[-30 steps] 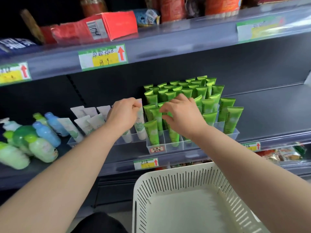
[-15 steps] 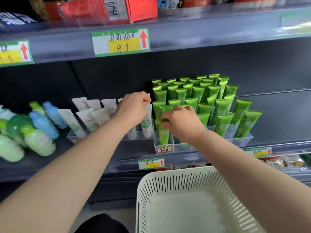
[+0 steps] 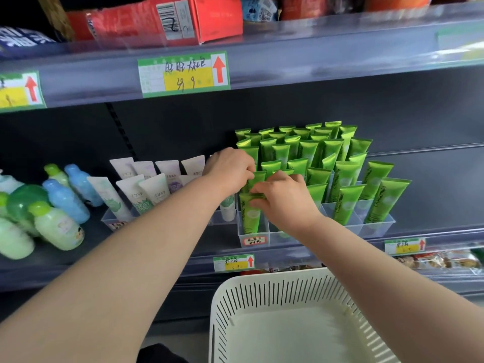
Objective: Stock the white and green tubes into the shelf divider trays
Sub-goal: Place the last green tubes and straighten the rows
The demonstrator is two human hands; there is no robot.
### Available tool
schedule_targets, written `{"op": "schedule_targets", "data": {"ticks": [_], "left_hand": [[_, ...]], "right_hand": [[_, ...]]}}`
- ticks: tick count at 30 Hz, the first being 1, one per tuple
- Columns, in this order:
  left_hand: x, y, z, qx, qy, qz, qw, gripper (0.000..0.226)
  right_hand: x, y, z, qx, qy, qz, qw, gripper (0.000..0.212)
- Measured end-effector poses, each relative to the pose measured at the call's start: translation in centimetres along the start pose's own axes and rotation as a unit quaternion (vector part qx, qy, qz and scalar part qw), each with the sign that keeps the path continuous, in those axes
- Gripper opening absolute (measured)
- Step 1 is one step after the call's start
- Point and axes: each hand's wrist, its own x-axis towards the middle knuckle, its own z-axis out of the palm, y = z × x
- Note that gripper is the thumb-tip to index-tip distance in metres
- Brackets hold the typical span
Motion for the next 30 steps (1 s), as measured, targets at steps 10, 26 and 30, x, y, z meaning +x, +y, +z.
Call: {"op": "schedule_targets", "data": {"ticks": [10,26,30], "left_hand": [[-1.3,-1.6,-0.8,0.010,0.017,-0.002,1.000,0.013],[-0.4,2.0,-2.3,-0.102,0.042,-0.002,0.994,0.012],[0.3,4.0,-1.5,-0.088,0.013,0.018,0.996,0.019]], "right_hand": [[0.5,-0.9,0.1,-0.003,-0.036,-0.009,0.999,0.030],[-2.3,5.2,-4.0,0.006,0.024,0.055,0.998,0.033],[-2.5,5.9,-3.8,-0.002,0.006,0.047,0.999,0.029]]}}
